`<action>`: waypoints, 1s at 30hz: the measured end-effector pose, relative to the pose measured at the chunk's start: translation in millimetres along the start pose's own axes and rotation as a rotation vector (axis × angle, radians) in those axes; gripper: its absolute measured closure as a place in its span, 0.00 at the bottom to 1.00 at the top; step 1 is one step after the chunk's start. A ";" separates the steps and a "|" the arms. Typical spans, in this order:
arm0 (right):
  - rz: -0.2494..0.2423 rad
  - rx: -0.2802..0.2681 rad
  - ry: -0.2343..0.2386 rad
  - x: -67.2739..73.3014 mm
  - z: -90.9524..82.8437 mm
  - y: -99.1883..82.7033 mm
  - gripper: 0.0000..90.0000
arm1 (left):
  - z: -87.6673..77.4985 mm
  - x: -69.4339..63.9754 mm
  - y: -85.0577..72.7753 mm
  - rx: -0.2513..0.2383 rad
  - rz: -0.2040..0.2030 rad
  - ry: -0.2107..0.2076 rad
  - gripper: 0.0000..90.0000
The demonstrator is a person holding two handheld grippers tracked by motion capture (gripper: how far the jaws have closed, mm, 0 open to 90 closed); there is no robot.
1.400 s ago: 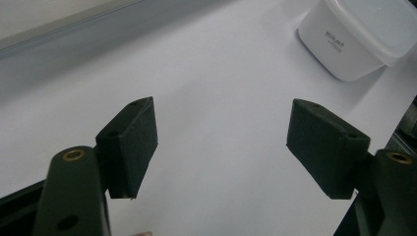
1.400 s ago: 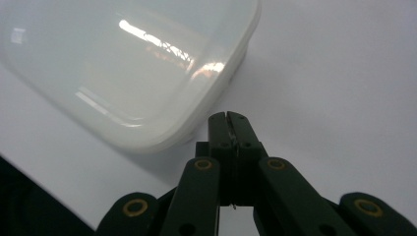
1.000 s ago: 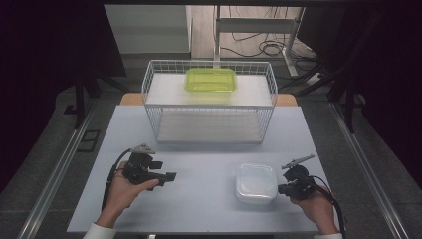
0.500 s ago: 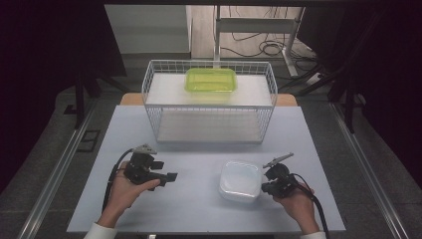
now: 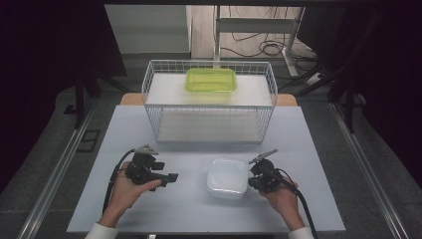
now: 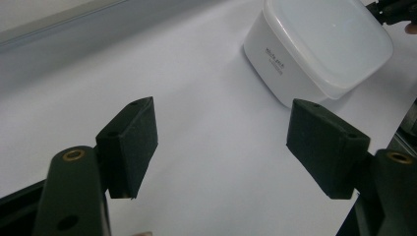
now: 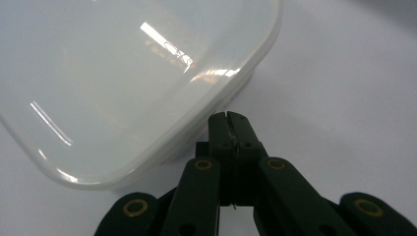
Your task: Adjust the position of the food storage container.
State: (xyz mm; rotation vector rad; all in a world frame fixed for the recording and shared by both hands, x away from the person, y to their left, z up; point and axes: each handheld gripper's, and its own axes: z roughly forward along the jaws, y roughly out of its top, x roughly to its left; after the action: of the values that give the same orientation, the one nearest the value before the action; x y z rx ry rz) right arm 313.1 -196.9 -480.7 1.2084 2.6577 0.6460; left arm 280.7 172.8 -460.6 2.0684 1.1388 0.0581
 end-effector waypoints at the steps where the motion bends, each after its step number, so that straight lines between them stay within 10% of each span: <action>1: 0.002 -0.004 -0.003 0.8 1.2 1.8 0.99 | 0.6 0.3 -0.1 0.000 -0.003 -0.004 0.30; 16: -0.063 -0.034 0.008 26.9 24.7 32.5 0.99 | 0.8 4.0 -2.2 0.004 -0.014 -0.013 0.29; 30: -0.038 -0.081 -0.001 20.6 12.3 29.5 0.99 | -2.7 7.0 -2.3 -0.032 -0.040 0.001 0.29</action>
State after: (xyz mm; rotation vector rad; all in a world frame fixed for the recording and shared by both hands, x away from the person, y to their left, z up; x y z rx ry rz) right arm 323.3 -160.4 -477.8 1.1332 2.6197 0.7389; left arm 282.2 180.4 -462.3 2.0171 1.1728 0.0578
